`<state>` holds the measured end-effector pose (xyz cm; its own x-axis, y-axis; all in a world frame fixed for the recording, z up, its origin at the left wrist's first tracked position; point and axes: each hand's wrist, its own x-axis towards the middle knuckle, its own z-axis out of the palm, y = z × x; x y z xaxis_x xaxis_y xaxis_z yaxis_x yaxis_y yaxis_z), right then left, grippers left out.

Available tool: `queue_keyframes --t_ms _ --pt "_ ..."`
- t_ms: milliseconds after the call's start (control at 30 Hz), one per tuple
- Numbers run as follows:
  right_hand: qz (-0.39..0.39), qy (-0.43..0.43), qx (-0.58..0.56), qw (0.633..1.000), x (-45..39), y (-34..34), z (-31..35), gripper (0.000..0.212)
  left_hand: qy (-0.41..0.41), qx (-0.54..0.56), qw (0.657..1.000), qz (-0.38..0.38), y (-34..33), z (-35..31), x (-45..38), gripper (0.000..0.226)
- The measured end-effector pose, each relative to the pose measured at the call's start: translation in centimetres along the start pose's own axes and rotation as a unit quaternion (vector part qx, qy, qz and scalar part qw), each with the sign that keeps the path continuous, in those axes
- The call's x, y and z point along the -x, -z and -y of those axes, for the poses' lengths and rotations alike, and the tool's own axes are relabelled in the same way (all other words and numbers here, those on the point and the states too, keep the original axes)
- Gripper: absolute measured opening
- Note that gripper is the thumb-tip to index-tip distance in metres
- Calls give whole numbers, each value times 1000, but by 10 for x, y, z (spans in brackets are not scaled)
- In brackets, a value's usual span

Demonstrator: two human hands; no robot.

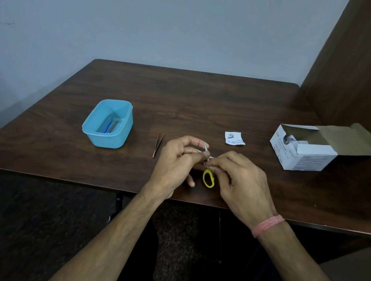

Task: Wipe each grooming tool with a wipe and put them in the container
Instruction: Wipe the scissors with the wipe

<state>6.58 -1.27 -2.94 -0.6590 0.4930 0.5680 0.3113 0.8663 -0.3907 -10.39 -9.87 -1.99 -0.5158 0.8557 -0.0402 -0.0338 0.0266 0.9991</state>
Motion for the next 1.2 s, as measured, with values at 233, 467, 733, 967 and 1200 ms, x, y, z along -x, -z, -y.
queue_keyframes --t_ms 233,467,733,967,1200 --pt "16 30 21 999 -2 3 -1 13 -21 -23 999 -11 1 1 0 13" --pt "-2 13 2 1000 9 3 1 14 -47 -70 996 -24 1 8 -3 10" --pt "0 -2 2 1000 13 2 0 11 -35 -76 996 -39 -3 8 -3 16" --pt "10 21 5 1000 13 3 0 12 -38 -88 994 -43 -3 7 -2 13" --pt "21 21 -16 999 14 4 0 12 -40 -83 995 -41 -4 7 -2 13"
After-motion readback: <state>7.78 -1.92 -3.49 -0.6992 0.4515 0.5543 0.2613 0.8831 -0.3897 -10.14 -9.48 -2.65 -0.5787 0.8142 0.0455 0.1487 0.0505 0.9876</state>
